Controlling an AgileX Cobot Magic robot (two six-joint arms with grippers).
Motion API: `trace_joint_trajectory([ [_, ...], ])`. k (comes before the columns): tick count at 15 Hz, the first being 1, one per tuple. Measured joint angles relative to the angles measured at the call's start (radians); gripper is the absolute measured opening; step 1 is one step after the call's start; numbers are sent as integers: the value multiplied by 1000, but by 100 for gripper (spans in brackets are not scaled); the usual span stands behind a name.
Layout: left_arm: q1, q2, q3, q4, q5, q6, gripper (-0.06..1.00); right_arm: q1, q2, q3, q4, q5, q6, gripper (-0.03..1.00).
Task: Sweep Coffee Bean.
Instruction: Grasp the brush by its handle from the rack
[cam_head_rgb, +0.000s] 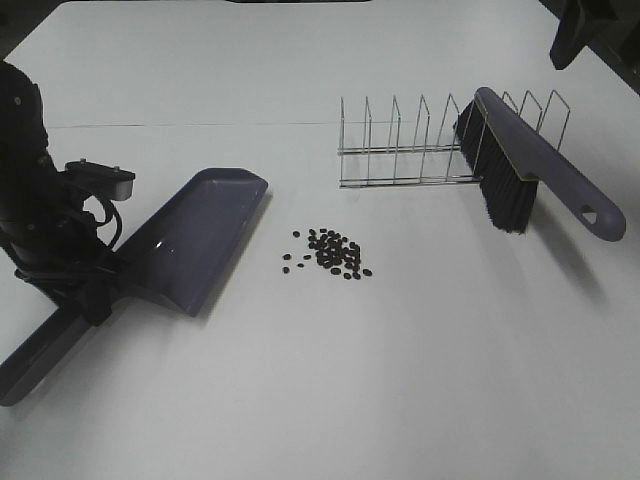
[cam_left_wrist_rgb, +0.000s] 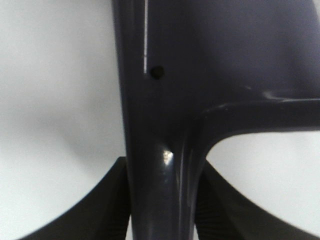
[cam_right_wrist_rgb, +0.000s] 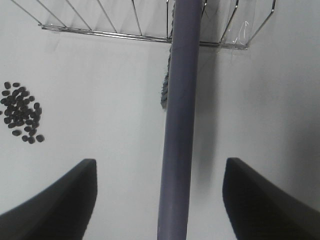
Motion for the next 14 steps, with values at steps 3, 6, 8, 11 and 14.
trace_joint_trajectory([
  [3,0,0,0,0,0,0,31,0,116,-83,0,0,0,64],
  [6,0,0,0,0,0,0,31,0,220,-152,0,-1,0,64],
  [8,0,0,0,0,0,-2,31,0,285,-191,0,-5,-1,64],
  [11,0,0,0,0,0,-4,31,0,359,-235,0,-25,-15,64],
  [14,0,0,0,-1,0,-4,31,0,417,-257,0,-80,-20,64],
])
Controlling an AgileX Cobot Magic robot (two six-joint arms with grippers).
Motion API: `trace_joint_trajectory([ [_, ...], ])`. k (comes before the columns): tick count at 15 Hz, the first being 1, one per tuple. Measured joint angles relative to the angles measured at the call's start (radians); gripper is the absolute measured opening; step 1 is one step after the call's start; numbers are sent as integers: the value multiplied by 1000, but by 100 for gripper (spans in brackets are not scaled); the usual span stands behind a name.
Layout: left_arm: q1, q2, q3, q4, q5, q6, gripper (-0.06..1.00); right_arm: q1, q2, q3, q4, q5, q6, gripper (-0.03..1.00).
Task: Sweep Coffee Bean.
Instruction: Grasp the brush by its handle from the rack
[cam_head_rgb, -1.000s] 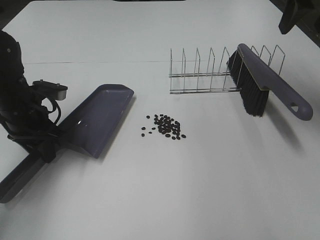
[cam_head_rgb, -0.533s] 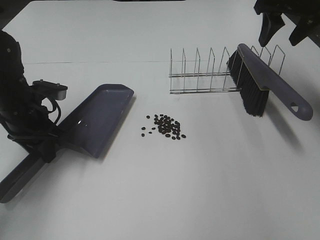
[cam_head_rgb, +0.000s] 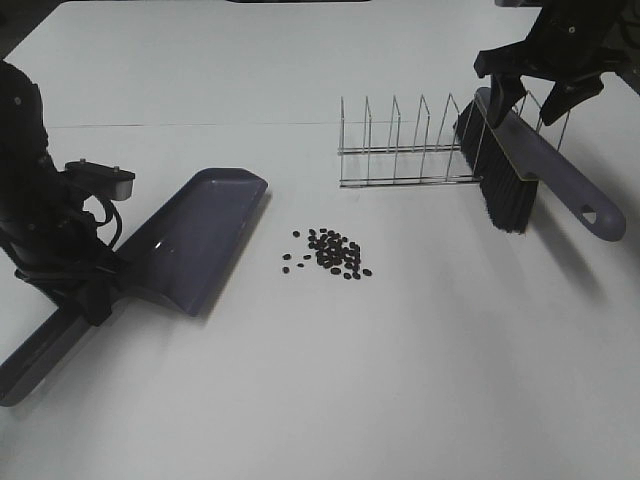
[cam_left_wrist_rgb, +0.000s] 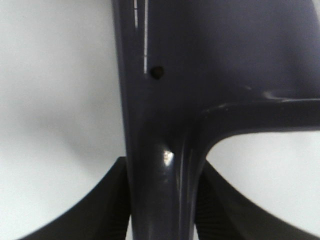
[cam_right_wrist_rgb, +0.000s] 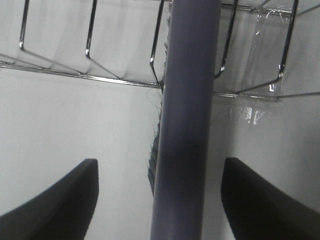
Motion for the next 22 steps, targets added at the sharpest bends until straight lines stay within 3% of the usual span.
trace_joint_trajectory([
  [6,0,0,0,0,0,0,31,-1,79,-11,0,-107,-1,63],
  [19,0,0,0,0,-21,0,31,-1,125,-11,-46,-94,-1,58],
  [22,0,0,0,0,-26,0,31,-1,125,-11,-46,-73,-1,44],
])
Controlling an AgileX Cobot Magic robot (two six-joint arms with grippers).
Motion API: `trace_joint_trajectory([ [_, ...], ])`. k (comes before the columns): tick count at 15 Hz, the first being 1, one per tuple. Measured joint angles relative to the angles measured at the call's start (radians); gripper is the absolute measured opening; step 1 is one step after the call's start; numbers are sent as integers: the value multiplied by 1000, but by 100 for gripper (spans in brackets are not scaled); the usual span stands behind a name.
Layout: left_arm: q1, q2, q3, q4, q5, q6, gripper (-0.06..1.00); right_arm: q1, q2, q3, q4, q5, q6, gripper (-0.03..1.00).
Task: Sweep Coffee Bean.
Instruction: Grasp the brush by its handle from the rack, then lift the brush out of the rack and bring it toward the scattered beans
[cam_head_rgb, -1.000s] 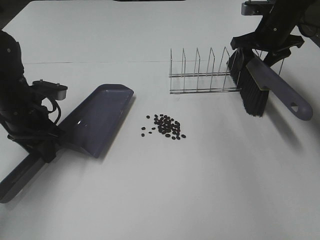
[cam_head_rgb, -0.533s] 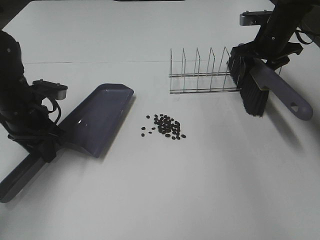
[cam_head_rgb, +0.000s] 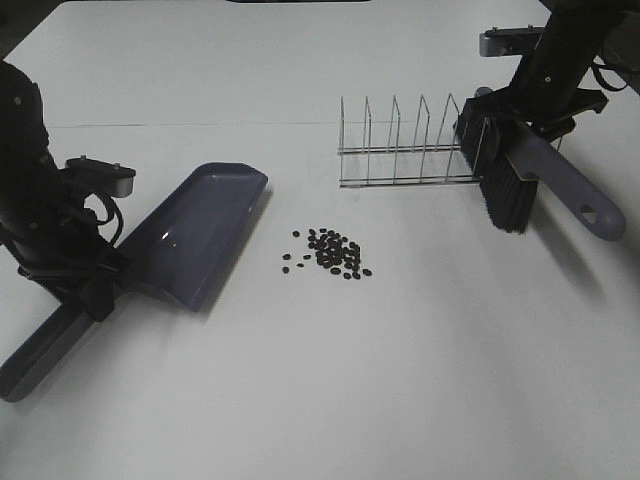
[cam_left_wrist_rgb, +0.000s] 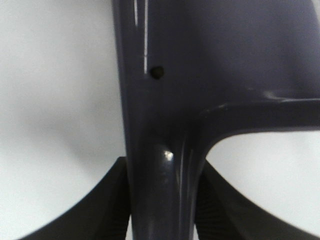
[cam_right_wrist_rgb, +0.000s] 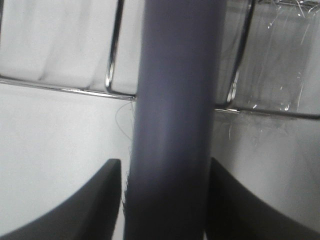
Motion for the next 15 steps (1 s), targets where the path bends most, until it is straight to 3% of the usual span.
trace_joint_trajectory([
  [1,0,0,0,0,0,0,31,0,0,0,0,4,1,33],
  [9,0,0,0,1,-1,0,31,0,-13,0,0,47,20,33],
  [15,0,0,0,29,-1,0,31,0,-166,0,-10,100,32,33],
])
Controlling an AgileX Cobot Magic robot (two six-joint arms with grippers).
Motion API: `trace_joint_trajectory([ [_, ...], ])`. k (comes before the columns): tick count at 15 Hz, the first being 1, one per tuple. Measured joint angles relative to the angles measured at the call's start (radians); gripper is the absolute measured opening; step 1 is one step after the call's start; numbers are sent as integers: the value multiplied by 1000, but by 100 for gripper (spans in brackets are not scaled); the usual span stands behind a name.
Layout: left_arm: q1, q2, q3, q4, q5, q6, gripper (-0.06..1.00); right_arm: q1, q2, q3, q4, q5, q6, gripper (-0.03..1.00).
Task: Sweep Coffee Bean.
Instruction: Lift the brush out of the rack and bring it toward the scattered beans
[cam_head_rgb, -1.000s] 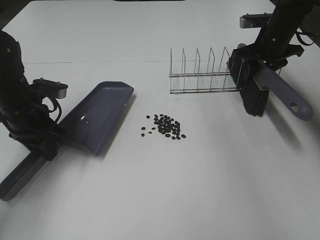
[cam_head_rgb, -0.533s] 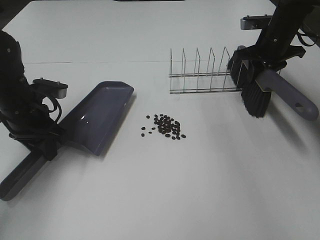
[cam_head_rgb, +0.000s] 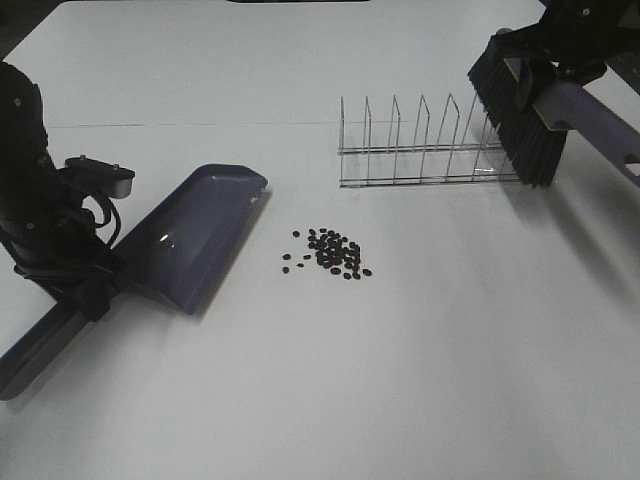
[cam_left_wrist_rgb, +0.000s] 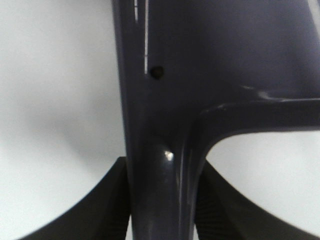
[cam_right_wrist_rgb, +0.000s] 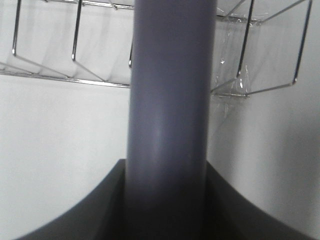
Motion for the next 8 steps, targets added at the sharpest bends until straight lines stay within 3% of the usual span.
trace_joint_trajectory([
  [2,0,0,0,14,0,0,31,0,-41,0,-26,49,14,33],
  [8,0,0,0,33,0,0,31,0,-170,63,-45,53,35,33],
])
